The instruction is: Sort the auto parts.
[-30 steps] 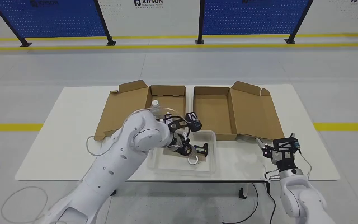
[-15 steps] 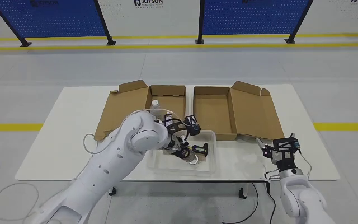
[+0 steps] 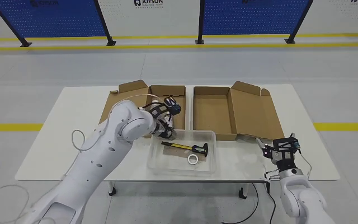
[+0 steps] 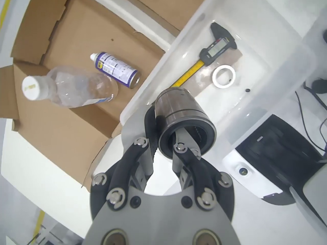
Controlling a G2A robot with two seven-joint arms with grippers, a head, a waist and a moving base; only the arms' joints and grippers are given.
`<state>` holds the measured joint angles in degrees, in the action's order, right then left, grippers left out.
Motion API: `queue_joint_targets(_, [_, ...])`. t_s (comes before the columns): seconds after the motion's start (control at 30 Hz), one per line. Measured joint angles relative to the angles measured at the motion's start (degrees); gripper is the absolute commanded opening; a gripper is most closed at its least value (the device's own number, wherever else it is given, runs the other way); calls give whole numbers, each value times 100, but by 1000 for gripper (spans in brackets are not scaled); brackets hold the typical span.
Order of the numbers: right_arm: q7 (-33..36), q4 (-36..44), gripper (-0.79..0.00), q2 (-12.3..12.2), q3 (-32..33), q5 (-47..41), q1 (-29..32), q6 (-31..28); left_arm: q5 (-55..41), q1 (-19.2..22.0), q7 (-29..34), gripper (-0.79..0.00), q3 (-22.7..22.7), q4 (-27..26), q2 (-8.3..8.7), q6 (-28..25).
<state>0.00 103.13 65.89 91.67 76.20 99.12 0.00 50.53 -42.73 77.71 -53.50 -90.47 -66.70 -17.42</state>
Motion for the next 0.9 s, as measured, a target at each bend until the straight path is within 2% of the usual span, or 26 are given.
queue_joint_targets(0.13, [0,0,0,0,0,0,0,0,645,14,38,-785,50,1,14,330])
queue_joint_targets(0.4, [0,0,0,0,0,0,0,0,1101,100,74,-785,277,249,-49,846])
queue_joint_targets(0.67, [0,0,0,0,0,0,0,0,1805,231,-71,-785,487,511,-151,1431])
queue_joint_targets(0.9, [0,0,0,0,0,0,0,0,1929,374,-241,-785,703,969,-287,1616])
